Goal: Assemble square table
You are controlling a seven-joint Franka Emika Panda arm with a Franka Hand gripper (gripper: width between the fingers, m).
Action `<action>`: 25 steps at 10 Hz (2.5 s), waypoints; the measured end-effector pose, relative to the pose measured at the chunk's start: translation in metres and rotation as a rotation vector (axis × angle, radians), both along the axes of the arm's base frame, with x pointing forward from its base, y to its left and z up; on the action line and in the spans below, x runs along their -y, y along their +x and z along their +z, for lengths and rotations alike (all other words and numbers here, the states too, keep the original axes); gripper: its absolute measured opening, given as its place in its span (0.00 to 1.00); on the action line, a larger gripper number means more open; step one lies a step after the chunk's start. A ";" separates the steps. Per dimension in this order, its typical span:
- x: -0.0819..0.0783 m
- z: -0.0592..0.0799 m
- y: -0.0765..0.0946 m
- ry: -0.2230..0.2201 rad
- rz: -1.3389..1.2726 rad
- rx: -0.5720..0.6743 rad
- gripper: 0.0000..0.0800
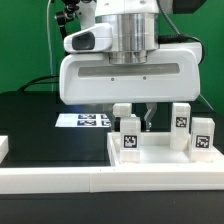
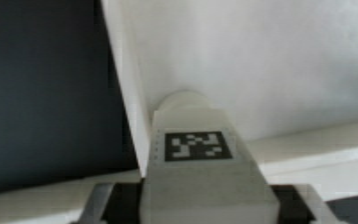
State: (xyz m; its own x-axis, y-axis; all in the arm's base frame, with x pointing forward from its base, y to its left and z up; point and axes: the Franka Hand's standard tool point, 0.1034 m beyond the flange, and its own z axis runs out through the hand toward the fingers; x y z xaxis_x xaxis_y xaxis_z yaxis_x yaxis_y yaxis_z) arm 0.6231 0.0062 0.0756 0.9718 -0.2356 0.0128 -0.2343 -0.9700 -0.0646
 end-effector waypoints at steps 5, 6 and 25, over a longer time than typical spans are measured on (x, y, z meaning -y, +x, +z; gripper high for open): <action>0.000 -0.001 0.000 0.033 -0.481 0.010 0.36; 0.001 -0.001 0.000 0.043 -0.569 0.008 0.36; 0.000 -0.001 0.001 0.121 -1.211 -0.027 0.71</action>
Offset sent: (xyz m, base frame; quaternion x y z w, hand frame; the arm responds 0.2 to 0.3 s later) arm -0.0122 -0.0028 -0.0051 0.0058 -0.0048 0.1888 0.9820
